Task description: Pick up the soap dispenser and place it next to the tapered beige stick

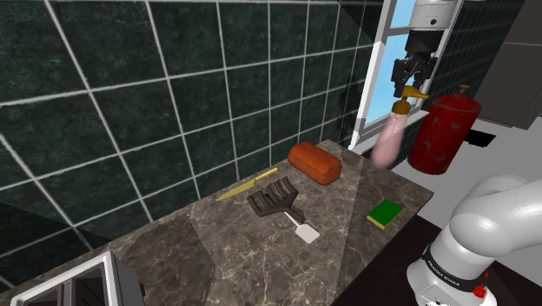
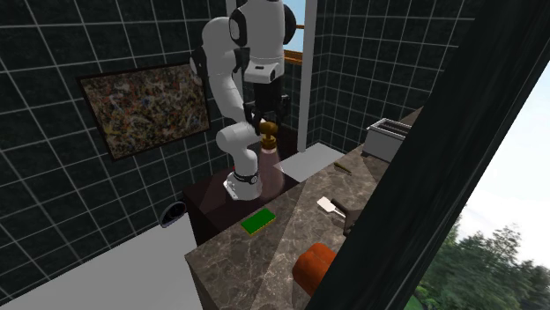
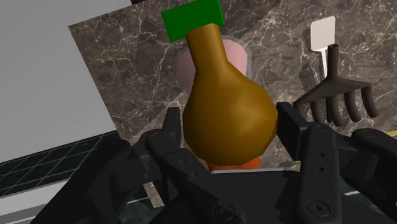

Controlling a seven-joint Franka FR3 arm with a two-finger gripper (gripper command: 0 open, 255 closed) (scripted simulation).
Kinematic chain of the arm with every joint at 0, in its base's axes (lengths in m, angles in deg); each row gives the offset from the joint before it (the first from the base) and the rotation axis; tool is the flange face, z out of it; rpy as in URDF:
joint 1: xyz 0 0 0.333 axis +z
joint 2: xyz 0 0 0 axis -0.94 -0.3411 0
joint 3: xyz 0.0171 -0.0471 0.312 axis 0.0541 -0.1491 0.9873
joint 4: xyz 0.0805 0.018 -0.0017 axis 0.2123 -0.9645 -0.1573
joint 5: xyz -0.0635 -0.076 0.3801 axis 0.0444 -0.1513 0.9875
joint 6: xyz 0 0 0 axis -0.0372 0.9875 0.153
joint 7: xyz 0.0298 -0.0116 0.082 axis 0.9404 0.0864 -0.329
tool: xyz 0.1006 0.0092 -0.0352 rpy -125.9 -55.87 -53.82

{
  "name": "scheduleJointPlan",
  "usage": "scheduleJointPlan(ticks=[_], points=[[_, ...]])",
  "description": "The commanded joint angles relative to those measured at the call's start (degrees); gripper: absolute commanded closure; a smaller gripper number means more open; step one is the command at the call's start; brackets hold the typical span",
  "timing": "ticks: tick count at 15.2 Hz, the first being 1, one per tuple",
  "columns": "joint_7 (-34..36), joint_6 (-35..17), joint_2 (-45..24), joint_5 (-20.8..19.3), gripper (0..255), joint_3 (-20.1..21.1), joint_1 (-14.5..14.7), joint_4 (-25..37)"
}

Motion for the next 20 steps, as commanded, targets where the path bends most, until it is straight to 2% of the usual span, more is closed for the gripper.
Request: scheduleJointPlan(ticks=[1,20], points=[[-0.04,1.35,-0.69,0.13,255,0.08,0.09,2.04],[-1.05,15.41,-9.55,1.24,255,0.09,0.93,24.91]])
